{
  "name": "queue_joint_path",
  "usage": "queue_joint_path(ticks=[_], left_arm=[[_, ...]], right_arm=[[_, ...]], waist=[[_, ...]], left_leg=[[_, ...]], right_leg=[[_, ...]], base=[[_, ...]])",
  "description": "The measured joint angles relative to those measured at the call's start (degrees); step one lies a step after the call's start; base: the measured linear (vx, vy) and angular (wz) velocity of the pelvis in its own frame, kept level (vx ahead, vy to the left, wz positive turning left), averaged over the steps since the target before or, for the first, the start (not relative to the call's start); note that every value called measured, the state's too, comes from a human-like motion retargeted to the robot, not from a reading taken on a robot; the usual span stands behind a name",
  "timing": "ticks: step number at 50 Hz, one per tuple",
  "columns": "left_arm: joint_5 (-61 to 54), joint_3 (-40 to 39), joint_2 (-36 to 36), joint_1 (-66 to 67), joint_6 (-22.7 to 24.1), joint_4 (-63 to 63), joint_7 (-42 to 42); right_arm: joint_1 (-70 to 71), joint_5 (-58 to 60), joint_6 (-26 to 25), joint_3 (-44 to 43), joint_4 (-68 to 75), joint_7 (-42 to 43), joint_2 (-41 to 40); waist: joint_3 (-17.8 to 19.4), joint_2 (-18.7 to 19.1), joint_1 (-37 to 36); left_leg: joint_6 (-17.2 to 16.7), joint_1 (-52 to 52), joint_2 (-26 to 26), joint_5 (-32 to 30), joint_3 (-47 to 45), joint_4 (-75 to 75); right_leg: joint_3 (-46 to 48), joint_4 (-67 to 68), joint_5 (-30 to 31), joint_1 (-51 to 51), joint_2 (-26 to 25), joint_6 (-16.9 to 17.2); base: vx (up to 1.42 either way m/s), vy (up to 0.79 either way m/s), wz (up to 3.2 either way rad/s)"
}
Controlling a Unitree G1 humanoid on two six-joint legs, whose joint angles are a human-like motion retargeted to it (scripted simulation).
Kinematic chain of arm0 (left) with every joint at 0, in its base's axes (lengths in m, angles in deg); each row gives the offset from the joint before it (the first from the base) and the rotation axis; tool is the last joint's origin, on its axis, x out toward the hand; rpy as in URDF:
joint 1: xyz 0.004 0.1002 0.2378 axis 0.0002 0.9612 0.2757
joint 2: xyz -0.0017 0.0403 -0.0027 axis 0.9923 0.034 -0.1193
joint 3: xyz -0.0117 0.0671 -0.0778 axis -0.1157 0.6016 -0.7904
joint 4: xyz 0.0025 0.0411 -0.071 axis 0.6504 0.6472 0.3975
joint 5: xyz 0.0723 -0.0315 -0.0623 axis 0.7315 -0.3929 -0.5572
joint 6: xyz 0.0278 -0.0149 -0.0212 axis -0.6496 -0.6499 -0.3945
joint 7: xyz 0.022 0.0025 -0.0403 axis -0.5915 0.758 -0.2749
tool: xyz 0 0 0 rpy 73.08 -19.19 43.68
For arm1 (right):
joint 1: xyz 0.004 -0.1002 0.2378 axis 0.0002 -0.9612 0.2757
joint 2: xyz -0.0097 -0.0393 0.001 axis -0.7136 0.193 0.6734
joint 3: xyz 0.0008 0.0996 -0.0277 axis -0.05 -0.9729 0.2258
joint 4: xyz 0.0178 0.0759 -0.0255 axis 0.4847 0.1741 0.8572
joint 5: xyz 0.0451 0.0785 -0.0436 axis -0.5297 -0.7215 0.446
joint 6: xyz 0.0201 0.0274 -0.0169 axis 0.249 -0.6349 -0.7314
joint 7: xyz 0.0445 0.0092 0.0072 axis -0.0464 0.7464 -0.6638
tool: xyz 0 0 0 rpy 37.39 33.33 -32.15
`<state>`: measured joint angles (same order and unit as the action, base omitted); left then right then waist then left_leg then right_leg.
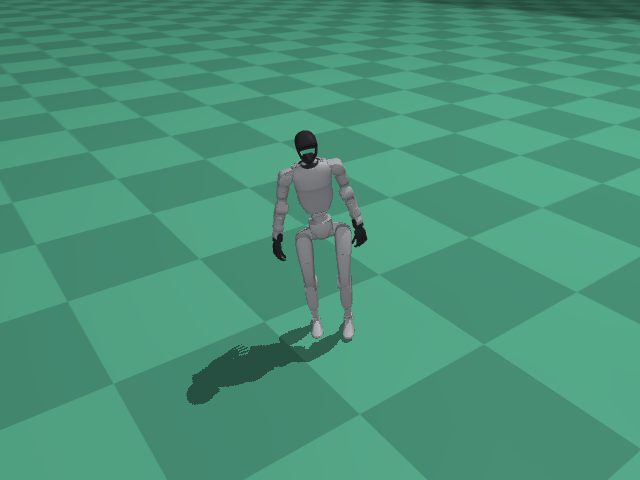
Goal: Stand up
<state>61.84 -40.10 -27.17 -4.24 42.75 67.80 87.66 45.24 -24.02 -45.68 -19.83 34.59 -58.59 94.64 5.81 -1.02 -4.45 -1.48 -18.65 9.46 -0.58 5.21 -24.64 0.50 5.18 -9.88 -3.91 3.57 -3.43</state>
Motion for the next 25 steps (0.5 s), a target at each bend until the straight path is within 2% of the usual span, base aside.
queue_joint_path(ticks=[3, 6, 8, 13, 15, 17, 20, 22, 25], left_arm=[[0.6, -2.3, 0.3, 2.7, -1.5, 2.5, -0.6], [0.8, -4.5, 0.8, 4.9, -3.4, 6.0, -0.8], [0.7, -5.9, 1.3, 6.4, -4.9, 8.2, -0.7], [-0.8, -9.3, 2.3, 9.2, -8.0, 13.0, 0.3], [-1.8, -10.5, 2.5, 9.6, -8.9, 14.4, 0.6], [-3.6, -10.9, 2.8, 9.4, -9.6, 15.5, 0.6], [-6.1, -10.4, 2.9, 8.1, -10.3, 16.8, 0.8], [-6.7, -9.1, 2.9, 6.3, -10.2, 17.0, 1.4], [-5.7, -6.8, 3.2, 2.8, -9.9, 16.4, 1.8]], right_arm=[[1.5, 0.3, 0.3, 0.2, -1.4, 0.1, -0.3], [2.1, 0.3, 1.0, 0.1, -3.1, 0.3, -0.9], [1.9, 0.2, 1.6, 0.1, -4.4, 0.5, -1.3], [-0.1, 0.6, 2.6, -0.2, -7.3, 1.0, -1.9], [-1.0, 0.9, 2.7, -0.5, -7.8, 1.5, -2.1], [-1.7, 0.6, 2.8, -0.4, -7.4, 1.4, -2.2], [-2.4, 0.6, 2.2, -0.3, -6.1, 0.9, -1.9], [-2.9, 0.8, 1.9, -0.7, -5.2, 1.2, -1.8], [-3.8, 0.3, 1.8, -1.1, -4.4, 1.5, -2.0]], waist=[[0.2, 0.1, -0.1], [0.0, 0.7, 0.9], [0.0, 0.9, 0.9], [-1.0, 0.5, -0.8], [-1.6, -0.1, -1.2], [-1.6, -0.2, -1.8], [-2.1, 1.4, 0.3], [-2.6, 2.9, 1.0], [-3.6, 5.1, 0.0]], left_leg=[[3.6, -1.2, 2.1, -0.3, 5.0, 7.3], [4.7, -0.6, 2.8, -2.3, 9.5, 14.4], [4.4, 0.3, 2.5, -3.7, 9.5, 15.9], [4.0, 1.2, 2.6, -2.1, 7.6, 11.7], [2.9, 1.2, 2.8, 0.2, 7.4, 9.9], [2.3, 1.7, 1.8, 1.7, 5.5, 8.7], [2.2, 4.5, 0.0, 3.1, 6.3, 9.6], [2.2, 6.0, -1.8, 4.2, 7.0, 10.1], [1.9, 7.6, -5.1, 6.2, 6.6, 10.3]], right_leg=[[0.0, -0.6, -0.9, 1.6, -0.1, -0.2], [2.2, -1.0, -2.5, 3.7, -0.8, -1.0], [2.6, -0.5, -3.9, 5.1, -1.5, -1.8], [-0.4, 3.4, -6.4, 6.6, -3.1, -3.4], [-1.6, 6.1, -4.6, 6.5, -3.6, -3.5], [-3.9, 10.2, 0.2, 6.2, -5.1, -3.1], [-1.9, 18.3, 11.4, 4.3, -8.3, -2.7], [-1.0, 26.5, 17.2, 0.5, -10.9, -1.0], [2.5, 40.7, 16.1, -7.7, -12.4, 0.8]], base=[[0.25, 0.12, -0.09], [0.34, 0.16, 0.26], [0.38, 0.18, 0.02], [0.41, 0.22, -0.35], [0.46, 0.28, -0.38], [0.41, 0.25, -0.43], [0.38, 0.24, 0.12], [0.37, 0.21, -0.11], [0.44, 0.22, -0.56]])
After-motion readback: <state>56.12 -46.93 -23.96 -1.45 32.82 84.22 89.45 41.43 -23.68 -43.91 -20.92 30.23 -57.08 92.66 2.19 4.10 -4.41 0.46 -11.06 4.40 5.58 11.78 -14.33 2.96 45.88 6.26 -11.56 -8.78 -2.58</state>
